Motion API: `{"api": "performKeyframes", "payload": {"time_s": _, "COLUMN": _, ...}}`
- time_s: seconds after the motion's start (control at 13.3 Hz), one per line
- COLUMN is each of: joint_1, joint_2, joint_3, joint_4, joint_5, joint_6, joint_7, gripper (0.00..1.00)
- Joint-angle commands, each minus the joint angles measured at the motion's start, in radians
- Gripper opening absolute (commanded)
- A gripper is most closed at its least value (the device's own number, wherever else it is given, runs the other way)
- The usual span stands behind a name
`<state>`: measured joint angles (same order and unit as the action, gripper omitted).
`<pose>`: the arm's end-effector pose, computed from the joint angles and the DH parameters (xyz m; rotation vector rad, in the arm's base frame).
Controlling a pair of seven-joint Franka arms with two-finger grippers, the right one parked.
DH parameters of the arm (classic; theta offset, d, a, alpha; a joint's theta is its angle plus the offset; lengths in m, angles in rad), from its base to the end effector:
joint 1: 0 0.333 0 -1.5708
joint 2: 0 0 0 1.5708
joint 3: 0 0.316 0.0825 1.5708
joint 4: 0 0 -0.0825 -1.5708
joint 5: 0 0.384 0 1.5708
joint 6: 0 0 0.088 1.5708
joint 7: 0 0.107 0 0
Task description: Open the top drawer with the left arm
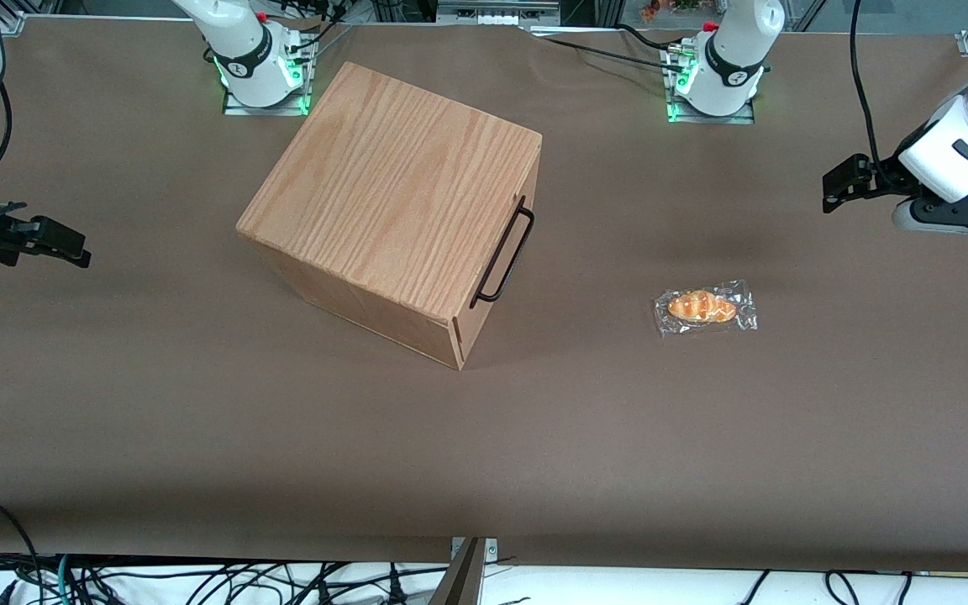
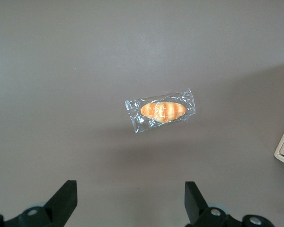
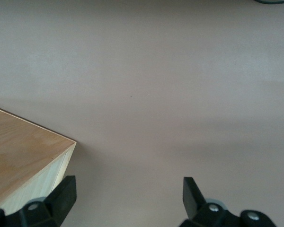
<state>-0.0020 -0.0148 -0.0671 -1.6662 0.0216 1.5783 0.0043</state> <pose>0.5460 -0.0357 0.5884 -3.1125 0.1157 0.1127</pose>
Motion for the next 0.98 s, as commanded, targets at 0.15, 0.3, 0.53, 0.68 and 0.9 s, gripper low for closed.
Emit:
{"api": "performKeyframes", "payload": {"time_s": 0.15, "joint_1": 0.002, "joint_2": 0.015, "joint_3": 0.0, "joint_4": 0.034, "joint_5": -0.019, "joint_6": -0.024, "joint_7": 0.003, "gripper": 1.0}}
{"api": "performKeyframes", "payload": {"time_s": 0.3, "joint_1": 0.002, "joint_2": 0.015, "joint_3": -0.002, "joint_4": 0.034, "joint_5": -0.019, "joint_6": -0.024, "joint_7": 0.003, "gripper": 1.0}}
{"api": "performKeyframes", "payload": {"time_s": 0.53, "joint_1": 0.002, "joint_2": 0.015, "joint_3": -0.002, "joint_4": 0.033, "joint_5": -0.02, "joint_6": -0.026, "joint_7": -0.007, "gripper": 1.0}}
{"api": "performKeyframes", "payload": {"time_s": 0.68, "joint_1": -0.001, "joint_2": 0.015, "joint_3": -0.002, "joint_4": 0.033, "joint_5": -0.02, "joint_6": -0.027, "joint_7": -0.01, "gripper": 1.0}}
{"api": "performKeyframes", "payload": {"time_s": 0.9, "joint_1": -0.003, "joint_2": 0.022, "joint_3": -0.002, "joint_4": 0.033, "joint_5": -0.019, "joint_6": -0.03, "joint_7": 0.0, "gripper": 1.0}}
